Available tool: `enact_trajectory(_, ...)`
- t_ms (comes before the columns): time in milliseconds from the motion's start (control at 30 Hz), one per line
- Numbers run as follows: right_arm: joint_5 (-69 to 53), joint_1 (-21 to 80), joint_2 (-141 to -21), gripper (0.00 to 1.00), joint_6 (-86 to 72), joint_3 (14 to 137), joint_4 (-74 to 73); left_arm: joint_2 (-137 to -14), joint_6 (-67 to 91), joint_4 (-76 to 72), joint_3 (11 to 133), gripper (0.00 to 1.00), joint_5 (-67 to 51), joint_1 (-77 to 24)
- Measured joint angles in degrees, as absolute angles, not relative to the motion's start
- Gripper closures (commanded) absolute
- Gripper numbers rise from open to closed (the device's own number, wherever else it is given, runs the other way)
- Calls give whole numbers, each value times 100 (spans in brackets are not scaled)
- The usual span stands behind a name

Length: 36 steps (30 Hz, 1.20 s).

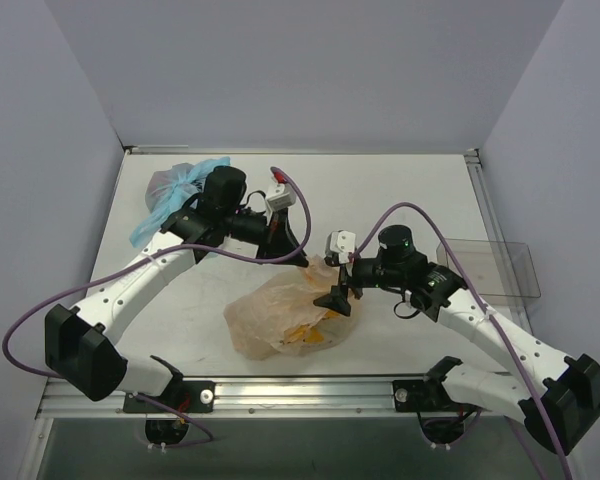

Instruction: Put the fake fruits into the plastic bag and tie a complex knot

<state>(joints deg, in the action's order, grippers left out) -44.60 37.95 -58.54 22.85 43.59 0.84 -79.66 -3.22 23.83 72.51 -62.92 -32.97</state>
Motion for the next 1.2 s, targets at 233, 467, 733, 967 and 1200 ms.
enact_trajectory(233, -4388, 3745, -6090, 17, 2071, 4359, 377, -7894, -447, 2467, 7251, 100, -6514, -3295)
enact_trajectory(467, -4390, 3675, -6228, 64, 1938, 4283, 513, -7767, -628, 2738, 7424, 100, -6556, -3249)
enact_trajectory(733, -4165, 3645, -6281, 100, 805, 4423, 683, -7212, -1037, 3223, 7557, 100, -6027, -3446)
enact_trajectory(967, -4049, 3642, -6224, 100, -1494, 4630, 519, -6394, -1675, 3518, 6882, 100, -4412, -4493)
enact_trajectory(1200, -4095, 3647, -6213, 100, -3315, 4431, 329, -6300, -2440, 3391, 6069, 100, -2775, -5330)
